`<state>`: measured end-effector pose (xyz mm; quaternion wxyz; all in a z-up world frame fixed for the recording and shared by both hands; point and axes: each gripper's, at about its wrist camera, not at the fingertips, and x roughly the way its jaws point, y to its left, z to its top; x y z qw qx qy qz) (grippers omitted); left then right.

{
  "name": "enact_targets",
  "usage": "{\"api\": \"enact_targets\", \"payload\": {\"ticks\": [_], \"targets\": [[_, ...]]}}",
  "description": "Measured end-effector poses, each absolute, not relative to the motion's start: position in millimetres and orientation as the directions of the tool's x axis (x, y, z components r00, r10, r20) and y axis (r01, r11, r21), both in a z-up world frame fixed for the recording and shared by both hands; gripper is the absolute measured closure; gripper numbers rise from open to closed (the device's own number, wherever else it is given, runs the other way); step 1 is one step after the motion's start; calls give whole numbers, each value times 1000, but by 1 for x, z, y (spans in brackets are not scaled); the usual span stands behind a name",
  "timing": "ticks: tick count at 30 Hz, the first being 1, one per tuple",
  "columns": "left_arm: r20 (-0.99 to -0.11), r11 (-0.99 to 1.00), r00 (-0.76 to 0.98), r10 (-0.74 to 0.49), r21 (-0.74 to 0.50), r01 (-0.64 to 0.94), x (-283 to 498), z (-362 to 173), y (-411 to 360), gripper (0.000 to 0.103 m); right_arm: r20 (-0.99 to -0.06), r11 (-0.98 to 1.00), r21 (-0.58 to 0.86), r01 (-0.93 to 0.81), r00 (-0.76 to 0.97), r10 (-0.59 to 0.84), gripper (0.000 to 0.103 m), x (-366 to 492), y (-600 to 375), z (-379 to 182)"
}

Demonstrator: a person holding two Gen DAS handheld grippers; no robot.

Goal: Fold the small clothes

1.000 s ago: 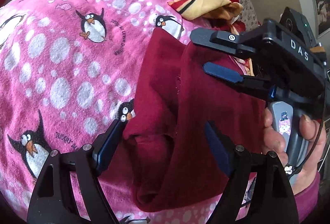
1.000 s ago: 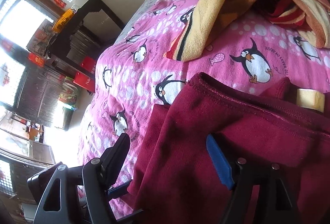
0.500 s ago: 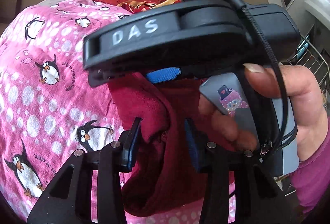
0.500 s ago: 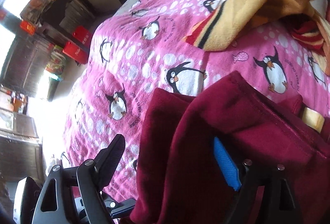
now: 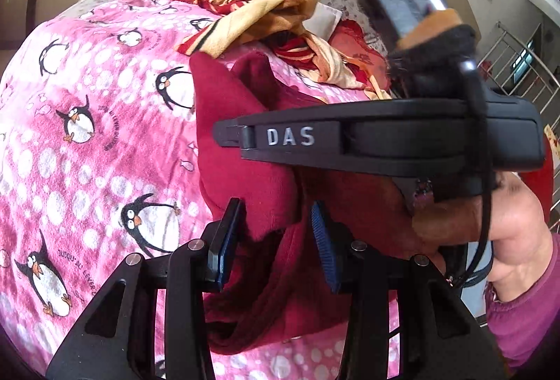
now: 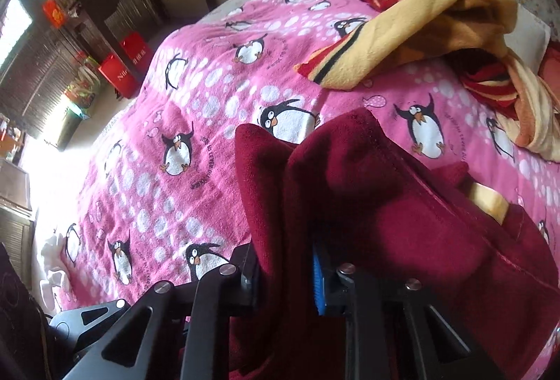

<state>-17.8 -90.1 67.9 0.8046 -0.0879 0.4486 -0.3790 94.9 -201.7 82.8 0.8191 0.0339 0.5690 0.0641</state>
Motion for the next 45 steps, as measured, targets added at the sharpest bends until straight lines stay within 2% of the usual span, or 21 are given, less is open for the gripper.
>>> {"api": "enact_targets", "payload": {"ticks": [10, 20, 25, 26, 29, 31, 36, 39, 44, 45], "targets": [[-640, 648, 280, -716, -460, 607, -32, 89, -128, 64, -830, 965, 262, 18, 514, 216, 86, 33, -245, 118], [-647, 581, 221, -730, -416, 700, -59, 110, -195, 64, -792, 953, 287, 98, 584, 179, 88, -20, -308, 136], [-631, 524, 147, -762, -466, 713, -65, 118, -216, 64, -783, 949, 285, 134, 603, 151, 89, -45, -340, 144], [-626, 509, 125, -770, -484, 712, -66, 121, -217, 63, -783, 949, 283, 141, 606, 143, 89, -49, -345, 145], [-621, 480, 84, -779, -505, 718, -68, 129, -217, 53, -783, 949, 269, 163, 611, 117, 90, -63, -363, 147], [-620, 478, 91, -779, -494, 727, -70, 132, -212, 51, -783, 946, 267, 185, 614, 101, 90, -71, -377, 147], [-668, 554, 173, -724, -413, 723, -73, 121, -204, 51, -787, 937, 238, 257, 617, 30, 90, -90, -416, 141], [-715, 589, 165, -680, -397, 704, -68, 102, -210, 51, -813, 923, 225, 313, 582, 1, 90, -94, -434, 121], [-759, 614, 151, -634, -375, 694, -63, 80, -223, 51, -828, 882, 269, 387, 560, 7, 85, -110, -456, 104], [-763, 614, 147, -629, -372, 696, -62, 77, -226, 51, -814, 875, 290, 387, 581, 12, 80, -113, -457, 109]]}}
